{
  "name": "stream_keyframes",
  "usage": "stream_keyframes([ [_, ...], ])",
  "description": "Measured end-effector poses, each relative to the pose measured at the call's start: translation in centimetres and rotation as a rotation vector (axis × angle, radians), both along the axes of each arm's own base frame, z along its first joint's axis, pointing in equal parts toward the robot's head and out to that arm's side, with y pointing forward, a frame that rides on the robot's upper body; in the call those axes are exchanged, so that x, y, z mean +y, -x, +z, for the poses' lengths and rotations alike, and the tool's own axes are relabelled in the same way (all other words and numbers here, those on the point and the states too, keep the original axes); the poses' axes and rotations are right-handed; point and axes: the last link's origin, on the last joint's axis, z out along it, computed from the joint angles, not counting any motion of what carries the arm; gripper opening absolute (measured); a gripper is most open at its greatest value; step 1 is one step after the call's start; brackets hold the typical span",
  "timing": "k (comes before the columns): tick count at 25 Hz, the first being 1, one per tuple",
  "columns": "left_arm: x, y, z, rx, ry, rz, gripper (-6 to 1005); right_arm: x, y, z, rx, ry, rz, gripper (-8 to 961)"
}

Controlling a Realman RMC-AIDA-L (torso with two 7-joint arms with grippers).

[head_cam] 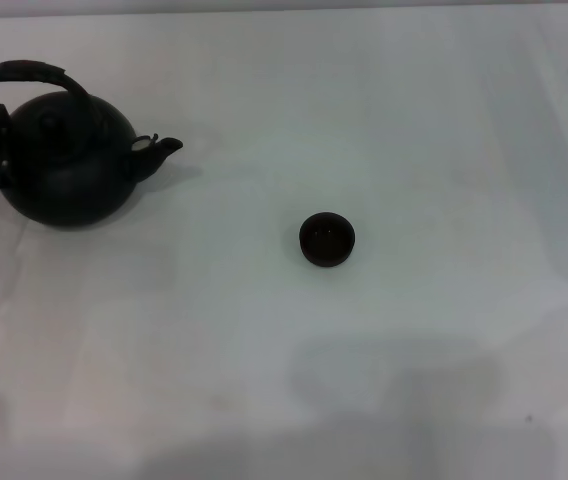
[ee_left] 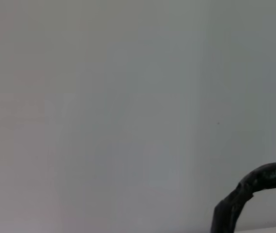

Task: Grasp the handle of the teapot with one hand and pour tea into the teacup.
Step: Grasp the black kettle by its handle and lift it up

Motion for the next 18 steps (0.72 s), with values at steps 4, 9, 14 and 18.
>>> stream_keyframes([
  [4, 0.2, 0.0, 0.1, 0.004, -0.003, 0.006, 207, 0.0, 0.0, 0.0, 0.001, 0.0, 0.0, 841],
  [9, 0.4, 0.1, 0.2, -0.006, -0.016, 0.018, 111, 0.0, -0.1, 0.0, 0.001, 0.001, -0.003, 841],
  [14, 1.4, -0.5, 1.0, -0.021, -0.05, -0.008, 98, -0.1, -0.4, 0.2, 0.012, -0.015, -0.023, 841],
  [18, 2.6, -1.8, 1.6, -0.016, -0.068, -0.075, 99, -0.3, -0.7, 0.2, 0.011, -0.016, -0.03, 841],
])
